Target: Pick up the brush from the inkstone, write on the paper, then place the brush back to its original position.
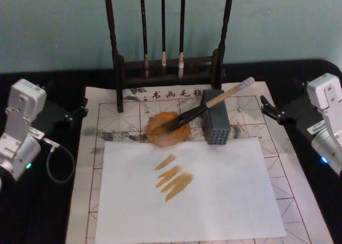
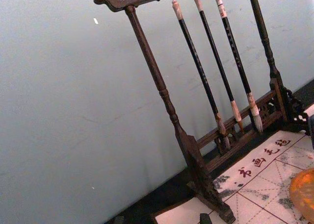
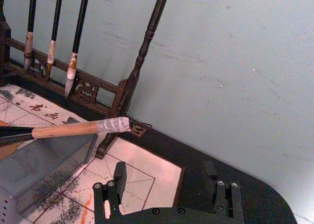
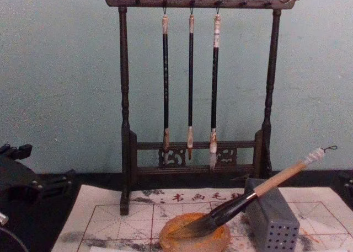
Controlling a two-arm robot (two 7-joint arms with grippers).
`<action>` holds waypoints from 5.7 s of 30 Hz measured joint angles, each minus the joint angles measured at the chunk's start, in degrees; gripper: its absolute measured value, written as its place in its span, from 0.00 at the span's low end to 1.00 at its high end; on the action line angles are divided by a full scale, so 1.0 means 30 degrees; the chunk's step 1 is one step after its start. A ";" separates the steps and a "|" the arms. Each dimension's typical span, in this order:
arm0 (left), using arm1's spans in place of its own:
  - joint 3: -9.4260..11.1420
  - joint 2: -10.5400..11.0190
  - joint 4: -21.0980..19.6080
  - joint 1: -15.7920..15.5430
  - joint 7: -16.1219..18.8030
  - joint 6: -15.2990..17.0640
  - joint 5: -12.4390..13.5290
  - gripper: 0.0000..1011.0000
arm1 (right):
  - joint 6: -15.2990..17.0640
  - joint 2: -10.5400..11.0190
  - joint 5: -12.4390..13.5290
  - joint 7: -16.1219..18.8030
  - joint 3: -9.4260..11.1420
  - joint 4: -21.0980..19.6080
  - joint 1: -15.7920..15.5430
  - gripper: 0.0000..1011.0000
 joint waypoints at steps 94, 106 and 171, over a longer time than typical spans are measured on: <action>0.0001 0.0001 0.0000 0.0000 -0.0001 0.0000 0.0000 0.99 | 0.3021 -0.4531 1.2353 0.9000 0.4227 0.2445 -0.0257 0.99; 0.0000 0.0001 0.0000 0.0001 -0.0001 0.0000 -0.0001 0.99 | 0.4129 -0.5443 1.5198 1.0147 0.4289 0.4257 0.0671 0.99; 0.0001 0.0001 0.0000 0.0000 0.0000 0.0000 0.0000 0.99 | 0.4292 -0.6451 1.9139 1.1939 0.2693 0.8251 0.3005 0.99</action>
